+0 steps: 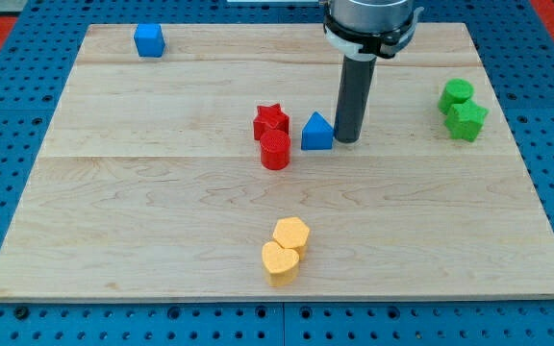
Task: Move blue triangle up towards top center
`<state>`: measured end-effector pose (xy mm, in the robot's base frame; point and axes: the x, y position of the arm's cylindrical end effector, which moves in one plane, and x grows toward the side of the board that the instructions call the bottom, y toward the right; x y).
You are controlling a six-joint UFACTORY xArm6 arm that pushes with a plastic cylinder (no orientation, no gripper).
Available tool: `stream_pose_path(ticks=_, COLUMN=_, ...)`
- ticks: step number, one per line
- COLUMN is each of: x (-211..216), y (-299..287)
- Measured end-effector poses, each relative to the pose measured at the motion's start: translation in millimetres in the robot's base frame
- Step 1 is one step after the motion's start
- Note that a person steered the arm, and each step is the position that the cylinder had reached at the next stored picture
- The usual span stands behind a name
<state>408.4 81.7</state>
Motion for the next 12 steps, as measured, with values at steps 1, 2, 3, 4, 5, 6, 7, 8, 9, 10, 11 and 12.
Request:
stream_pose_path(ticks=1, x=-8.9, y=0.0)
stream_pose_path(ticks=2, x=-3.2, y=1.9)
stream_pose_path(ticks=3, x=17.3, y=11.0)
stream_pose_path(ticks=4, x=40.0, y=13.5)
stream_pose_path(ticks=5, x=52.1, y=-8.9)
stream_pose_path(ticks=6, x=46.7, y=-33.2)
stream_pose_path(ticks=7, x=29.6, y=-35.4)
stream_pose_path(ticks=8, x=7.5, y=-35.4)
stream_pose_path(ticks=9, x=-14.6, y=-35.4)
stream_pose_path(ticks=10, x=-35.4, y=-35.4)
stream_pose_path(ticks=11, x=-53.2, y=-35.4)
stream_pose_path(ticks=12, x=-69.3, y=-35.3)
